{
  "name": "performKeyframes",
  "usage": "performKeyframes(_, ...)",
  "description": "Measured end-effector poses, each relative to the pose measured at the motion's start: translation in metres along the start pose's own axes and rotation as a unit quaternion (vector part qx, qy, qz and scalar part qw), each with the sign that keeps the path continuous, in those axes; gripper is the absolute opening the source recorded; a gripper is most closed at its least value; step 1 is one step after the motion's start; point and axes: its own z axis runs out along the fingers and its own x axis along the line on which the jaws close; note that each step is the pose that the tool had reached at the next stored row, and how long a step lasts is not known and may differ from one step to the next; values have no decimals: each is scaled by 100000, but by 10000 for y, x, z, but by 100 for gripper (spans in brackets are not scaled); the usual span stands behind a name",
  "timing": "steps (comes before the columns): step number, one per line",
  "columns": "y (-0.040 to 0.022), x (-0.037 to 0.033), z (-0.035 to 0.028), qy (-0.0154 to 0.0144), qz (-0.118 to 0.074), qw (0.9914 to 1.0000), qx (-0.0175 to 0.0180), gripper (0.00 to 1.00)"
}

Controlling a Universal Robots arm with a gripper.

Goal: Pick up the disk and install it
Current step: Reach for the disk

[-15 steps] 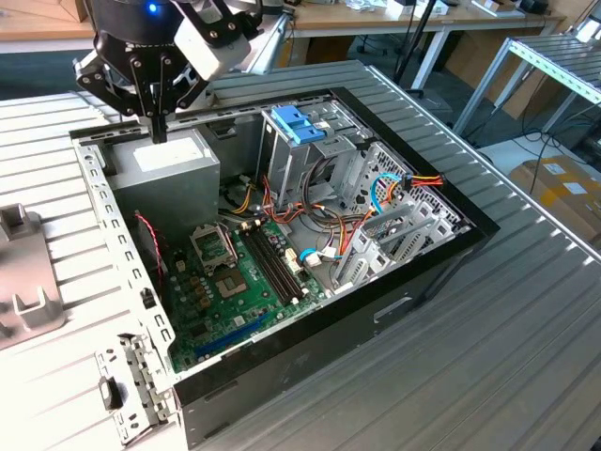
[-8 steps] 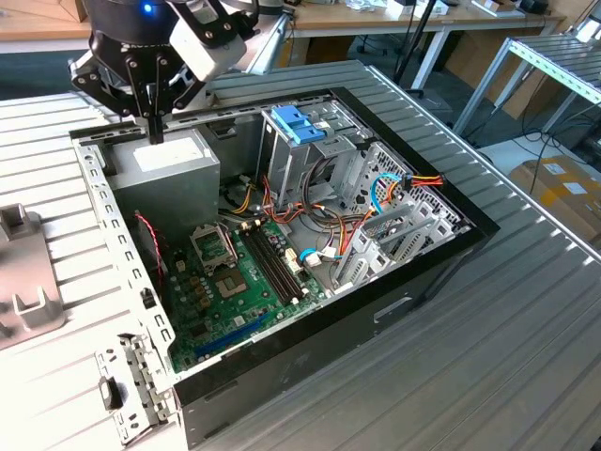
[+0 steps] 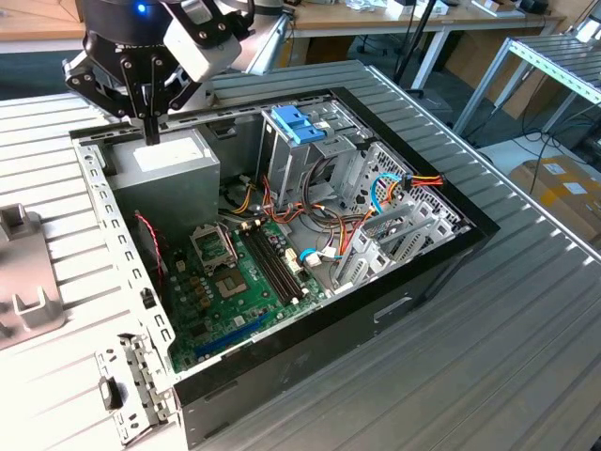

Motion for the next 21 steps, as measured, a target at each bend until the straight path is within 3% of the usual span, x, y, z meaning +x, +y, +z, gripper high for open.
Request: performKeyframes(21, -10, 127, -3, -1, 2, 100000, -1, 11)
